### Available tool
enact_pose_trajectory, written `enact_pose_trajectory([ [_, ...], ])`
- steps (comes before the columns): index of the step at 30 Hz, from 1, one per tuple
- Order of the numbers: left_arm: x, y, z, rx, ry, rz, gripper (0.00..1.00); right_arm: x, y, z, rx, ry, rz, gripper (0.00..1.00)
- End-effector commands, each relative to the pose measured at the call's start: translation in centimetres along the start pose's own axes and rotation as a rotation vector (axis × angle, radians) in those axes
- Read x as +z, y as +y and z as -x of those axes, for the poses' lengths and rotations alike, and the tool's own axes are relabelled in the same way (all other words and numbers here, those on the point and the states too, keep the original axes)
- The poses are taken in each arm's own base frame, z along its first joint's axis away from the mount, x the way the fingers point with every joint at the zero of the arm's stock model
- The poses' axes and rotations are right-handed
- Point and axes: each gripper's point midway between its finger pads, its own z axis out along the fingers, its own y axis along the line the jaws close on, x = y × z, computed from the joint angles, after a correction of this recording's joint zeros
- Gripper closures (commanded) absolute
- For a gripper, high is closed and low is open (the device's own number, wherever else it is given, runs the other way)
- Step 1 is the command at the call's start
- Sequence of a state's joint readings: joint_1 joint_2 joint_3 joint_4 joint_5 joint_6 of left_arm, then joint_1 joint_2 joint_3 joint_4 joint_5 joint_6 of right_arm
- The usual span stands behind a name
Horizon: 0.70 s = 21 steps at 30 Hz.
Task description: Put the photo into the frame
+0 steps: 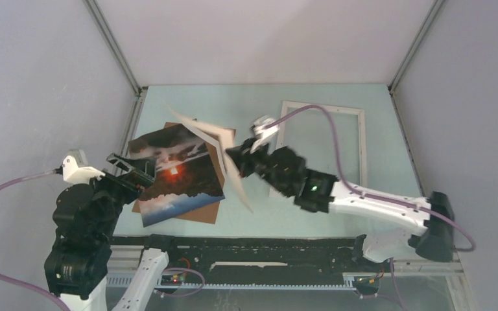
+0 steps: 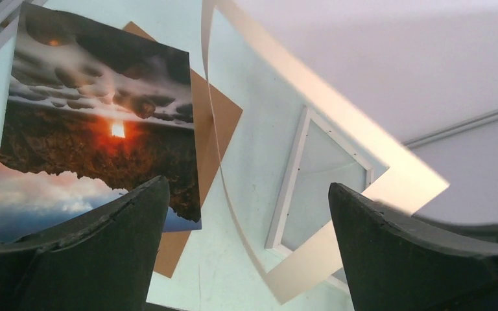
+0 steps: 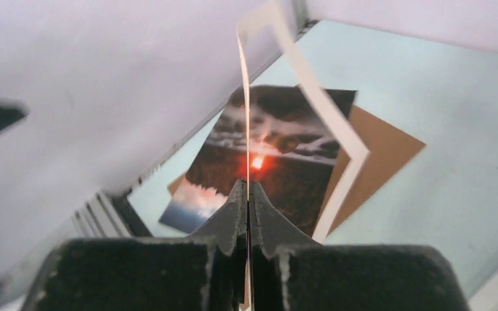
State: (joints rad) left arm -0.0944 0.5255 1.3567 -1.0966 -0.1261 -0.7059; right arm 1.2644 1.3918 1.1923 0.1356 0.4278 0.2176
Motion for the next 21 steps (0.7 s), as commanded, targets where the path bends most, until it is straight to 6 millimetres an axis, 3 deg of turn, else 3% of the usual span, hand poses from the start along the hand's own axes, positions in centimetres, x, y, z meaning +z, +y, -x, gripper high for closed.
enact_pose_trajectory([
  [1,0.9,0.4,-0.1,0.058,-0.014,0.000,0.00,-0.8,-6.7,-1.0,0.298,0.035,-0.020,1.00],
  [4,2.7,0.3,-2.0,0.066,0.069,-0.014,0.00,-2.2,-13.6,-1.3,0.473,-0.002,-0.094,1.00],
  [7,4.3,0.2,-4.0,0.057,0.142,-0.032,0.00,-4.6,-19.2,-2.0,0.568,-0.059,-0.172,1.00],
  [13,7.1,-0.1,-8.5,-0.001,0.295,-0.093,0.00,-12.0,-29.4,-3.2,0.664,-0.165,-0.412,1.00],
  [16,8.3,-0.2,-10.3,-0.026,0.361,-0.117,0.00,-16.4,-33.4,-4.0,0.695,-0.222,-0.587,1.00],
  [21,10.0,-0.8,-12.4,-0.057,0.449,-0.154,0.00,-22.0,-36.5,-5.9,0.706,-0.325,-0.799,1.00],
])
